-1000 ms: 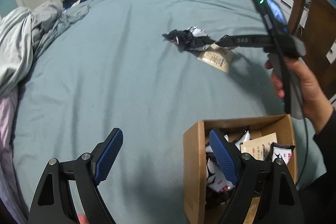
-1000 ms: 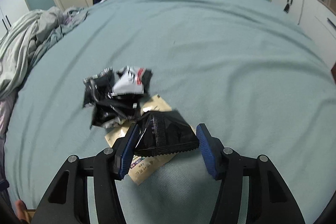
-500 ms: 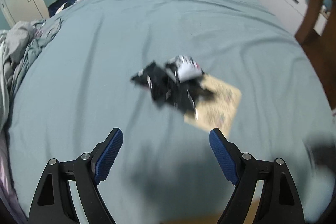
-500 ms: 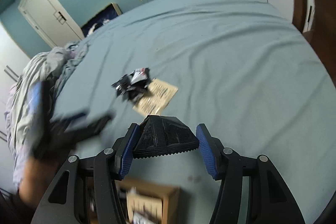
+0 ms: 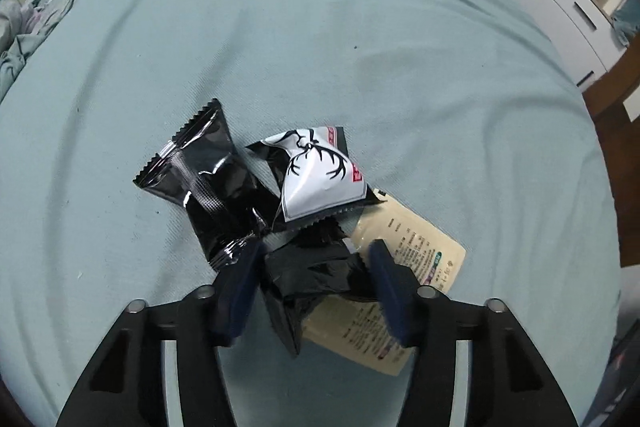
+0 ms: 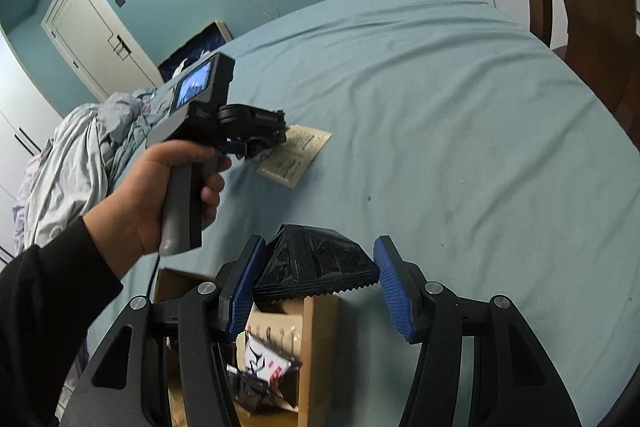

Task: Organize snacks
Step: 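Carry the black packet over the box and open the right gripper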

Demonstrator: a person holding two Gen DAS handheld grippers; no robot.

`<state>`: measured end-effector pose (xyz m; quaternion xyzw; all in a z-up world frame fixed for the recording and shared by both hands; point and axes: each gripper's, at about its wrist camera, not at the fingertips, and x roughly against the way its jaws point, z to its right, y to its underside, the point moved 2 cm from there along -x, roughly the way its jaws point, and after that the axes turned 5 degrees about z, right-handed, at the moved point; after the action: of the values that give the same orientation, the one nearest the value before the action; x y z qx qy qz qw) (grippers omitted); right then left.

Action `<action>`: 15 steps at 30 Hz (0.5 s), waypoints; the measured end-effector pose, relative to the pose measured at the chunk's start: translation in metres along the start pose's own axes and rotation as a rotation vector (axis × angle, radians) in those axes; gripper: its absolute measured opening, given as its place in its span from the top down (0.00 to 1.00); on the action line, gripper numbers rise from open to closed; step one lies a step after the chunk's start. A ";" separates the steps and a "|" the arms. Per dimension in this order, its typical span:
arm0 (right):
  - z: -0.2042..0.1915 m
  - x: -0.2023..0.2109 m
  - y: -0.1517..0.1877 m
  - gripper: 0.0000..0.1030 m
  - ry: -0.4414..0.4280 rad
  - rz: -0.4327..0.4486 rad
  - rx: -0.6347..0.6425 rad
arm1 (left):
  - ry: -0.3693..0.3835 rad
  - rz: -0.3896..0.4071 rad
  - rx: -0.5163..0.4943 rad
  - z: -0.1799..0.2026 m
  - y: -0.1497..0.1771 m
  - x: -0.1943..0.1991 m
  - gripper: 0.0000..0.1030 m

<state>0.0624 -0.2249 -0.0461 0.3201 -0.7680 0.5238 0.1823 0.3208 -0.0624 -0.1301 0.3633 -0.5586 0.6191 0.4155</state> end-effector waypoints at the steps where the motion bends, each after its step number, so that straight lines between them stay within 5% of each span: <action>1: 0.001 -0.001 0.000 0.47 0.000 0.004 -0.004 | -0.011 0.000 -0.005 -0.001 0.001 0.003 0.55; 7: 0.002 -0.008 0.010 0.47 0.029 -0.014 -0.004 | -0.014 0.037 -0.042 -0.010 0.028 0.049 0.60; 15: -0.009 0.005 0.009 0.47 0.044 0.016 0.020 | 0.047 0.133 -0.111 -0.022 0.105 0.156 0.62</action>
<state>0.0519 -0.2158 -0.0456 0.3044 -0.7611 0.5398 0.1918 0.1638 -0.0263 -0.0304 0.2873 -0.6052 0.6216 0.4059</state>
